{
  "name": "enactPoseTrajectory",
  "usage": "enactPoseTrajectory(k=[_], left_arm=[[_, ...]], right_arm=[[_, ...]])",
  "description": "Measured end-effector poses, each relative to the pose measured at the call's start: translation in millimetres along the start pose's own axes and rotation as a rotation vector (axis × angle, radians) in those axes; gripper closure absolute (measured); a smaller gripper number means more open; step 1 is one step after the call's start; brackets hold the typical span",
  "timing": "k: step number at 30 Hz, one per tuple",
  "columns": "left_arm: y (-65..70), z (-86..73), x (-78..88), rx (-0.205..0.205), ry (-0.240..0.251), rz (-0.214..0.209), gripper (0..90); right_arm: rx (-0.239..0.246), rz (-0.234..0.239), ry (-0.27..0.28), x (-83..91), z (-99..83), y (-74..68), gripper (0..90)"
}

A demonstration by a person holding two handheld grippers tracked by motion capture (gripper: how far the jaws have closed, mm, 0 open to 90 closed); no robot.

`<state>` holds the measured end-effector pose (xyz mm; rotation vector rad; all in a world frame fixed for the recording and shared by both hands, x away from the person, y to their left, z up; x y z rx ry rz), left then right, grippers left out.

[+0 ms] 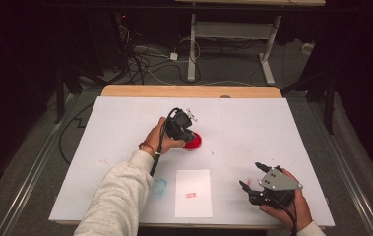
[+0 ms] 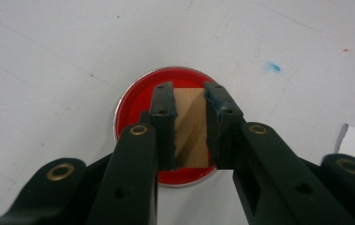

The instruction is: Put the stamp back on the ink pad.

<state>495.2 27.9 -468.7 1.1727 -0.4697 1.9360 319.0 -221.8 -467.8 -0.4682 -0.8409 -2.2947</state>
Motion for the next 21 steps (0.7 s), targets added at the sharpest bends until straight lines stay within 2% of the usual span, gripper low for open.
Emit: enactPoseTrajectory(k=[6,8,13,21], left_arm=[[-2.5,2.0,-10.0,0.012,-0.019,-0.008,73.8],[-2.4,1.4,-13.3,0.012,-0.039,-0.005,73.7],[-4.3,0.9,-14.5,0.026,-0.03,-0.011,73.7],[-1.7,1.8,-15.4,0.005,-0.041,0.018,73.7]], right_arm=[[0.002,0.004,0.0,0.0,-0.2,0.0,26.2],[0.001,0.007,-0.002,-0.4,-0.7,-0.1,26.2],[0.0,0.013,-0.003,-0.7,-1.3,-0.4,26.2],[0.001,0.016,-0.006,-1.2,-1.4,-1.0,26.2]])
Point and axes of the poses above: each handheld gripper's, and its own axes: x roughly backward along the jaws, z roughly out of its top, y roughly to its right, the point moved 5 cm from there along -x, roughly forward along the jaws, and after that the axes turned 9 degrees about x, right-handed, at the moved point
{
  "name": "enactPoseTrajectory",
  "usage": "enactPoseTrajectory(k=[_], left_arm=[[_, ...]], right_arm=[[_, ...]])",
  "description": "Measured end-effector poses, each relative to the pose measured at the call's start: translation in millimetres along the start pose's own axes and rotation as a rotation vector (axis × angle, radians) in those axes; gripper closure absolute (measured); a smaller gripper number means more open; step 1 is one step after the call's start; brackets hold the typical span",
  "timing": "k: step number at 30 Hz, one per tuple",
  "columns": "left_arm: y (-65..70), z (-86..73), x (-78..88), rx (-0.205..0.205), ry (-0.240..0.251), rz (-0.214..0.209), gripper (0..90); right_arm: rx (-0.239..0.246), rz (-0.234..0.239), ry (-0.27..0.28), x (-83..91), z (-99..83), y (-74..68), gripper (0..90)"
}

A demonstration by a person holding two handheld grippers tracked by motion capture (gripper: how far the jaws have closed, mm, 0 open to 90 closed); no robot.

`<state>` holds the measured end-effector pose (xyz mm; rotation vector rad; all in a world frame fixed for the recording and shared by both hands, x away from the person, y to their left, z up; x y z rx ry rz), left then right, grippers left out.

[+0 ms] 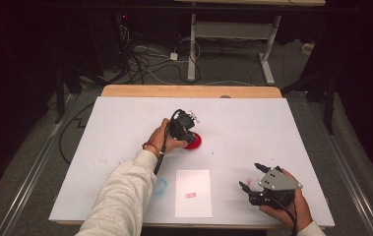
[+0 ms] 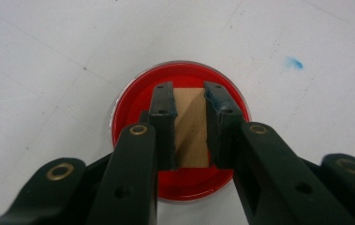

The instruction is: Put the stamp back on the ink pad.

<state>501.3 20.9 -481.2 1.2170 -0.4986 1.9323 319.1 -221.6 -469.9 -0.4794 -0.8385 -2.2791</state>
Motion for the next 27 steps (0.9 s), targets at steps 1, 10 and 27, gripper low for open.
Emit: enactPoseTrajectory(k=[1,10,27], left_arm=[[0.4,0.2,0.0,-0.002,-0.003,0.003,73.7],[-0.3,0.1,0.5,0.02,0.011,0.01,67.7],[-1.4,4.6,32.5,0.092,0.225,0.053,27.7]], right_arm=[[0.001,0.0,-0.001,-0.2,-0.1,-0.1,26.2],[-0.001,0.003,0.001,0.0,0.0,-0.2,26.2],[-0.007,0.009,0.012,2.2,1.8,-0.6,26.3]])
Point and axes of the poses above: each handheld gripper's, and its own axes: x roughly backward along the jaws, z roughly out of its top, y roughly to its right, the point moved 5 cm from there along -x, roughly forward along the jaws, and after that the axes turned 9 degrees about x, right-handed, at the moved point
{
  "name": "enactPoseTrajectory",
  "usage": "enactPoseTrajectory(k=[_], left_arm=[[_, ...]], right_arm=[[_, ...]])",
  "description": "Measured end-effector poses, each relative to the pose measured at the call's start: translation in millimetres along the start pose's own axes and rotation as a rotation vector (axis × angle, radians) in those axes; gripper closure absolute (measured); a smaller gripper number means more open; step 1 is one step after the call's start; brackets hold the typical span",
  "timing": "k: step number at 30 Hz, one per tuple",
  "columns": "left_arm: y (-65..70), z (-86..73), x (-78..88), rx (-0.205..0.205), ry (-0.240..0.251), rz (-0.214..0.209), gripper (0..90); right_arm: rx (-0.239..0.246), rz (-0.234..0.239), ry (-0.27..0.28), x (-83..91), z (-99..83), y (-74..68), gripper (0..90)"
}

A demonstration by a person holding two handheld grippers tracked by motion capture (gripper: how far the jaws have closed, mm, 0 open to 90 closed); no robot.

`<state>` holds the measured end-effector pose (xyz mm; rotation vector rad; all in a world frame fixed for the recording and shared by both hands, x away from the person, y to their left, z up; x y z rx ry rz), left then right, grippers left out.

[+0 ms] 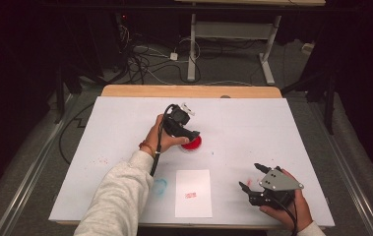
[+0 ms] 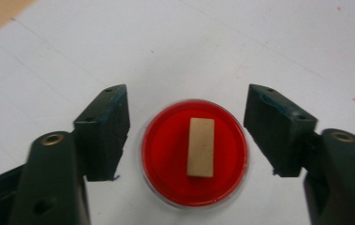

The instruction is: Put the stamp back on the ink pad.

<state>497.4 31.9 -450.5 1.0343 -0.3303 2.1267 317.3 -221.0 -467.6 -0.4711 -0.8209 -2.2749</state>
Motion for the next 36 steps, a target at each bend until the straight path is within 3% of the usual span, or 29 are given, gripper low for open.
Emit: enactPoseTrajectory(k=[3,10,18,27,30,36], left_arm=[[0.3,1.5,4.7,0.0,0.041,0.038,22.1],[6.8,-2.2,16.7,-0.04,0.136,0.012,20.0],[16.2,-7.7,34.4,-0.092,0.235,0.031,18.0],[34.0,-21.1,48.2,-0.156,0.288,0.051,18.0],[39.4,-26.0,53.0,-0.168,0.304,0.04,18.0],[50.4,-36.6,65.5,-0.203,0.354,0.064,18.0]], right_arm=[[0.004,-0.001,0.0,0.0,0.2,-0.3,26.3],[0.001,-0.008,0.015,1.7,2.4,-0.6,26.3],[0.0,-0.01,0.023,2.2,4.0,-1.4,26.5],[-0.004,-0.019,0.044,4.8,6.6,-1.4,26.4],[-0.007,-0.024,0.048,6.3,7.6,-1.3,26.4],[-0.008,-0.026,0.055,7.4,8.6,-1.7,26.4]])
Point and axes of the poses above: each handheld gripper's, and its own axes: x roughly backward along the jaws, z roughly out of its top, y roughly to its right, the point moved 5 cm from there along -x, roughly forward along the jaws, and after that the axes turned 9 degrees about x, right-handed, at the moved point
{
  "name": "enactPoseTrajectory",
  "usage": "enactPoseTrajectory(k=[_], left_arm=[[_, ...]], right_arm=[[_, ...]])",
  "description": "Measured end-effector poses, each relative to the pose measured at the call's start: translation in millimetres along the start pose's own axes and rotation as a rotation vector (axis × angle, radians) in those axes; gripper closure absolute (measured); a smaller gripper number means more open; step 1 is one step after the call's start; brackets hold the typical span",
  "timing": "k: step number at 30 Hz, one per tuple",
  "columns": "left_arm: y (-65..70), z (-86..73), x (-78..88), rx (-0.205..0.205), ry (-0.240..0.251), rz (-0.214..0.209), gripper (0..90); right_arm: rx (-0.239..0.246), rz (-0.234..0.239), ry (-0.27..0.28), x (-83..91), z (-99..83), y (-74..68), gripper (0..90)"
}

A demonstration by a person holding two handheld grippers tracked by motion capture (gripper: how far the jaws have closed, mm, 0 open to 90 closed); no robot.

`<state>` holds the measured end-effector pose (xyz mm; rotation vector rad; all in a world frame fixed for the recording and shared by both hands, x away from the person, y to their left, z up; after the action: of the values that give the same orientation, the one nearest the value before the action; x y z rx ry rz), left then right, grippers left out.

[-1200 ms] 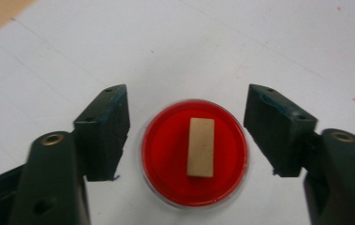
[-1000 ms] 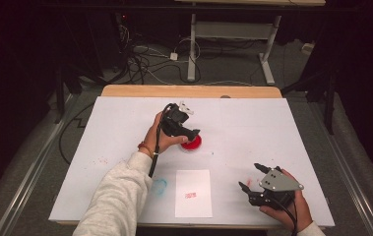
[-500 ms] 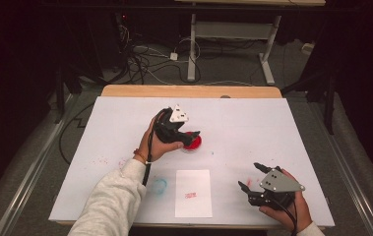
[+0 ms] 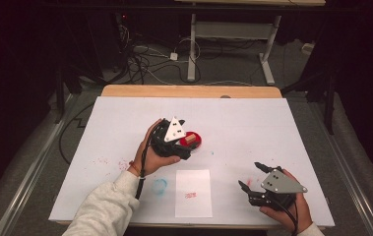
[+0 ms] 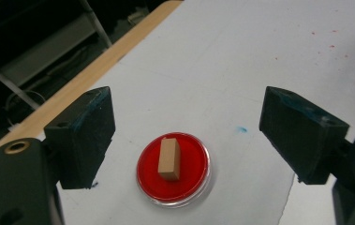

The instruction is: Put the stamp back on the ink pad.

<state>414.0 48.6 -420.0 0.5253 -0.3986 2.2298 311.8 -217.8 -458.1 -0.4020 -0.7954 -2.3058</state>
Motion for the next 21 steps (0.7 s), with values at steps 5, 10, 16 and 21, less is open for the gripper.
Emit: enactPoseTrajectory(k=[5,10,16,21], left_arm=[[6.0,-6.7,11.1,-0.017,0.012,0.001,18.0],[9.1,-14.9,23.6,-0.025,0.045,0.022,18.0],[12.9,-30.0,39.5,-0.051,0.064,0.037,18.1],[12.9,-44.7,51.6,-0.06,0.064,0.061,18.1]], right_arm=[[0.0,-0.005,-0.001,0.5,-0.8,0.3,26.4],[-0.003,-0.012,0.01,1.8,-0.2,1.2,26.4],[-0.013,-0.016,0.011,1.4,-0.7,2.5,26.3],[-0.011,-0.022,0.013,1.4,-0.7,3.0,26.2]])
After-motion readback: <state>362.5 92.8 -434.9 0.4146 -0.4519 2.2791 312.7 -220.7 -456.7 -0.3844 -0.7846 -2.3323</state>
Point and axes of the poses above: each handheld gripper's, and its own axes: x roughly backward along the jaws, z roughly out of its top, y roughly to its right, the point moved 5 cm from there along -x, roughly forward along the jaws, and after that the axes turned 9 degrees about x, right-handed, at the moved point
